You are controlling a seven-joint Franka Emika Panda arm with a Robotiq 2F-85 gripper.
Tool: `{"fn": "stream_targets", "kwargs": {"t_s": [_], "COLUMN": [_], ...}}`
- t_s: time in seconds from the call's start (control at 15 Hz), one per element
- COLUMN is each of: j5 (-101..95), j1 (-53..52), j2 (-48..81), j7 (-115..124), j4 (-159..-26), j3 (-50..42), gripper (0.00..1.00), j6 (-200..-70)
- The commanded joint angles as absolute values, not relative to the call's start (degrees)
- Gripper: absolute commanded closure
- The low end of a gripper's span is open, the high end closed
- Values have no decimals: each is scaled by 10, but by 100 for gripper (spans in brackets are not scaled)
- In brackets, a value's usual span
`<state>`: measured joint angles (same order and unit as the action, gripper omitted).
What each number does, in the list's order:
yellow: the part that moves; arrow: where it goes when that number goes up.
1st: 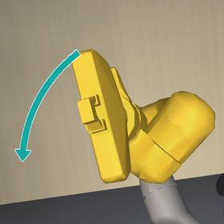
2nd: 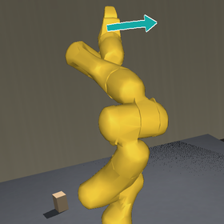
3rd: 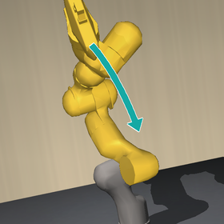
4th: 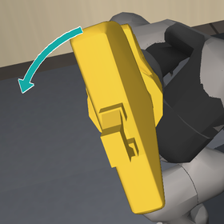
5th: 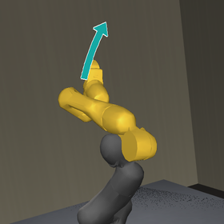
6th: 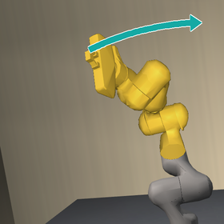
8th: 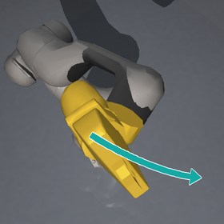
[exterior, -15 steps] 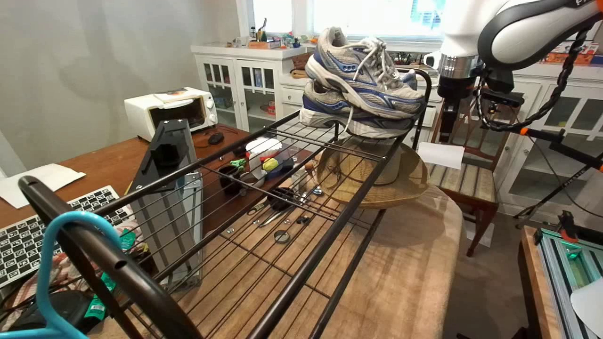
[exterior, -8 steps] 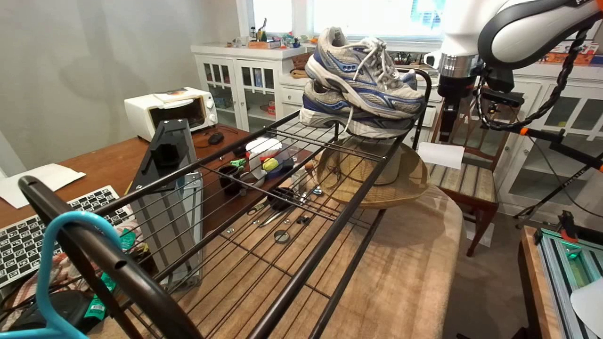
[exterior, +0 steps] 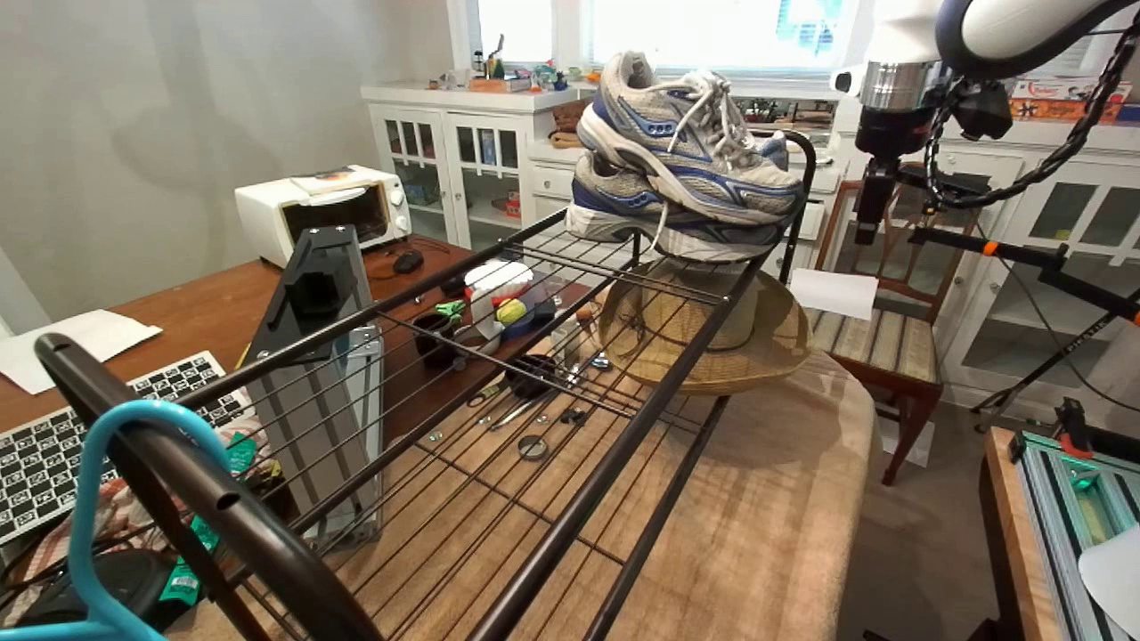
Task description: Stack up the trainers
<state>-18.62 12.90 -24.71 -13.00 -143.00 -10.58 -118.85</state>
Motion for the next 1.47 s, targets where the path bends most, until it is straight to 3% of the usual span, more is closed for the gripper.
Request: {"fn": "stream_targets", "kwargs": {"t_s": [0.0, 1.0, 1.4], "j5": [-139, -85, -89], "j1": [121, 128, 122], "j2": [-283, -303, -313], "j7": [-104, 238, 202], "j4": [-1426, -1401, -1407], "j3": [-114, 1, -8], "gripper": [0, 0, 0], "j6": [-1176, -1315, -1306]}}
